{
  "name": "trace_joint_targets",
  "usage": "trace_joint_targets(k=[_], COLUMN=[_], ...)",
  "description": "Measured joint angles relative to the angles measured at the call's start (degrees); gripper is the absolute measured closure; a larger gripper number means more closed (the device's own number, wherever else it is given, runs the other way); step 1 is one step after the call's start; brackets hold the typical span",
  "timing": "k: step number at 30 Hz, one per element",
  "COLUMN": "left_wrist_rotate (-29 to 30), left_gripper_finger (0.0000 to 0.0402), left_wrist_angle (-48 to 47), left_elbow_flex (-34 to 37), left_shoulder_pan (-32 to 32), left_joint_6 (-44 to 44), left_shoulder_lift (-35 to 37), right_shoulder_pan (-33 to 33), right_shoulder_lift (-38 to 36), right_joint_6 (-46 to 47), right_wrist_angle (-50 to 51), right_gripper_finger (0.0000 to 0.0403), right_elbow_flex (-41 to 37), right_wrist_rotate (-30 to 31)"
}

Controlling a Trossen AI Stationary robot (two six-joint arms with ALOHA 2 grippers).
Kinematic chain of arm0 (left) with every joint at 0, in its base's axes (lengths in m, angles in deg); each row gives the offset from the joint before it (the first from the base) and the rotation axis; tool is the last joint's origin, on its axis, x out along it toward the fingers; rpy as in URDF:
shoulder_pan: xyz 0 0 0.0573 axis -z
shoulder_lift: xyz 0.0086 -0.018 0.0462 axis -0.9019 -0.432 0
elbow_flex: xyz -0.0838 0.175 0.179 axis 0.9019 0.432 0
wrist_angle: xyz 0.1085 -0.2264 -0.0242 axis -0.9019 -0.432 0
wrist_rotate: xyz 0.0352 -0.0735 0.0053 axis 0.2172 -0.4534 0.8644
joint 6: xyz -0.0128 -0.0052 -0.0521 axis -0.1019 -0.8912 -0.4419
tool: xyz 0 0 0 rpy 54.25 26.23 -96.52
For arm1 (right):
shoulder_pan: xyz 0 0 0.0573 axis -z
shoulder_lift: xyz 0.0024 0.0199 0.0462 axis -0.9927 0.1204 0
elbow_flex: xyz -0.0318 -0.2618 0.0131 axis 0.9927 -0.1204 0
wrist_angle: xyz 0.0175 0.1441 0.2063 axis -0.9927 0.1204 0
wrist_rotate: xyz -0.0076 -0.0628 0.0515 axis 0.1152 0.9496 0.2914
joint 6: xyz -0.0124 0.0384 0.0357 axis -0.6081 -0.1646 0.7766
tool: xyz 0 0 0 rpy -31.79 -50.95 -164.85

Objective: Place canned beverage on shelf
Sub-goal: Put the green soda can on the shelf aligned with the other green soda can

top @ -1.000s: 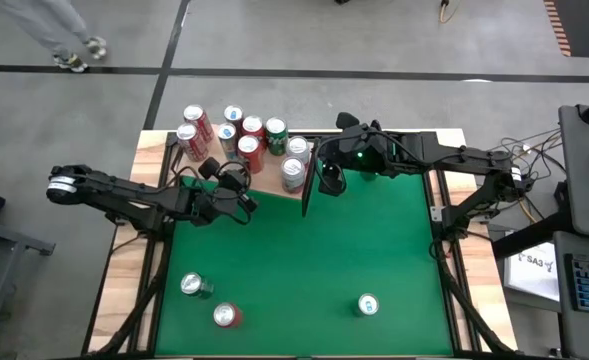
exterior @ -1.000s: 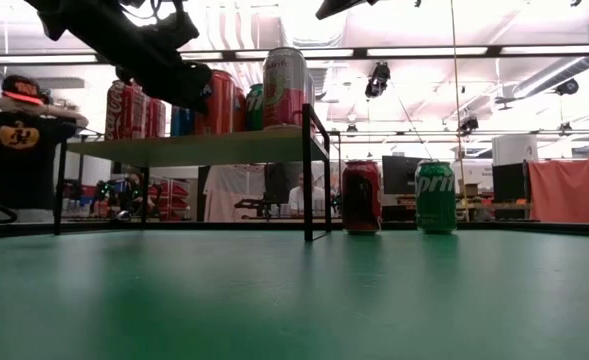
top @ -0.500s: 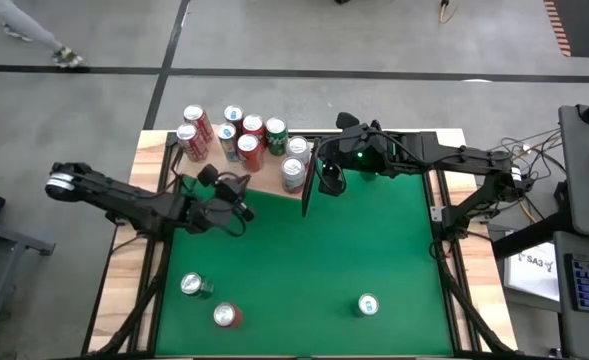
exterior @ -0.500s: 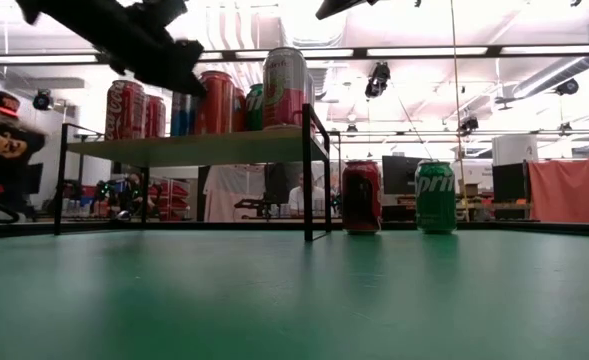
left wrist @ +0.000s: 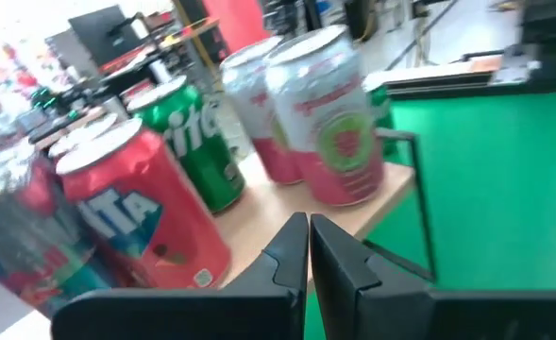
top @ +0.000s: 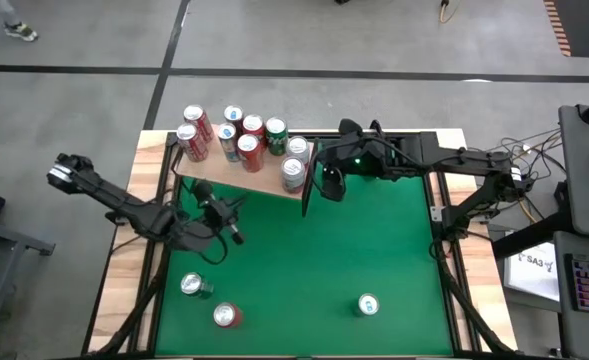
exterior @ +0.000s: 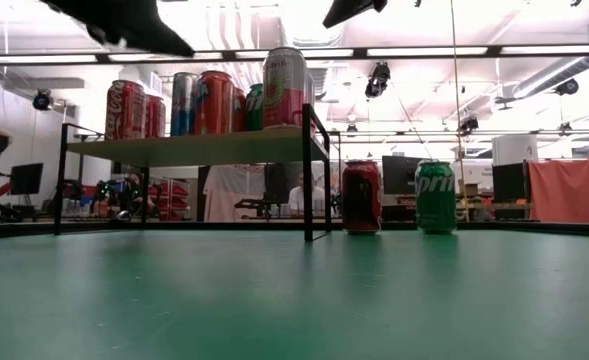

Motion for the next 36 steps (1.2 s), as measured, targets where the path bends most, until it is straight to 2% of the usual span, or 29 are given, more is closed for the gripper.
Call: trace_joint_targets(k=[3,11,20,28,36], left_wrist_rotate=[0.3,9.2,10.5,10.4,10.3], left_gripper_finger=[0.0402,0.0402,0.0402,0.0402,0.0402], left_wrist_angle=[0.0,-0.7,-3.9,-3.9,-3.9], left_elbow_flex=[-2.0,-5.2,-4.9,-4.9,-4.8], left_shoulder_pan=[2.8,6.4,6.3,6.3,6.4], left_joint_6=[3.3,12.3,10.4,10.4,6.0], left_shoulder_lift=[1.6,6.4,10.8,11.9,10.5], right_shoulder_pan=[-0.5,-2.9,-8.1,-10.0,-10.0], right_shoulder_lift=[0.0,0.0,-1.4,-3.6,-4.6], right_joint_6=[1.5,1.5,1.5,8.6,28.4], right_wrist_angle=[2.1,2.1,-5.0,-7.5,0.3], right_gripper_finger=[0.0394,0.0394,0.0394,0.0394,0.0394], right_elbow_flex=[0.0,-0.2,-6.4,-14.0,-22.0], right_wrist_rotate=[0.1,0.2,0.6,9.5,19.5])
